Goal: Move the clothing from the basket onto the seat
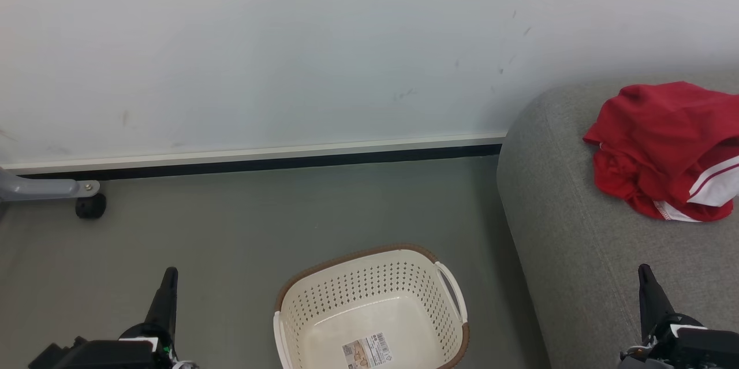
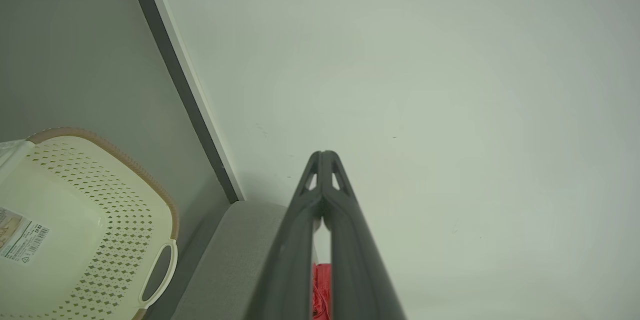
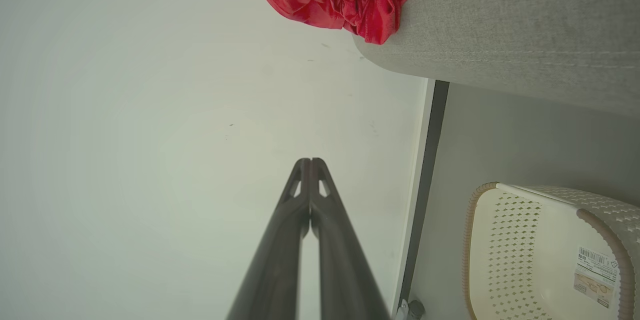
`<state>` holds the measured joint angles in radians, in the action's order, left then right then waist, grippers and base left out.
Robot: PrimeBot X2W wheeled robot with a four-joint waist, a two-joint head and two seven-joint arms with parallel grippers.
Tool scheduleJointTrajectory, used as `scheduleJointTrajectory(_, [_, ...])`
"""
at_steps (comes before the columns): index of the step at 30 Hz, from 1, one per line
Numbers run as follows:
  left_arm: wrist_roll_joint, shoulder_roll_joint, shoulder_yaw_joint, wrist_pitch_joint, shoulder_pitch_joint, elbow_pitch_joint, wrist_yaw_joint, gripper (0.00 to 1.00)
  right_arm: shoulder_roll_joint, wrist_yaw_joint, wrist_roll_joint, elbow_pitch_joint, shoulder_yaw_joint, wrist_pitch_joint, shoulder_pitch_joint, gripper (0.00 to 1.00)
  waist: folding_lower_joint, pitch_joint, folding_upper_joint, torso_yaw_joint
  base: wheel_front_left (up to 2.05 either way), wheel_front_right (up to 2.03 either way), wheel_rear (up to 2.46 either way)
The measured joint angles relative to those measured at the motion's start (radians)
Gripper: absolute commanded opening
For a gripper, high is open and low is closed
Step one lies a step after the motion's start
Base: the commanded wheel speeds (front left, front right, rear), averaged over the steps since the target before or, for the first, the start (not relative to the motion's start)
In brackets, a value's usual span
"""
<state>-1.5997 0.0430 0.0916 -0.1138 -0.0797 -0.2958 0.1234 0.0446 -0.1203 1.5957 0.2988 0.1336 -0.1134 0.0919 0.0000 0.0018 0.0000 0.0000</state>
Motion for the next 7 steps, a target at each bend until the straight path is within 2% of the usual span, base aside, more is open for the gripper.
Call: scheduleJointTrajectory(7, [0.0,0.0,0.0,0.0,0.0,0.0,0.0,0.0,0.0,0.0,0.0,0.0,0.0,0.0,0.0,0.0,0.0,0.0,0.0,0.0,0.0,0.0,0.0])
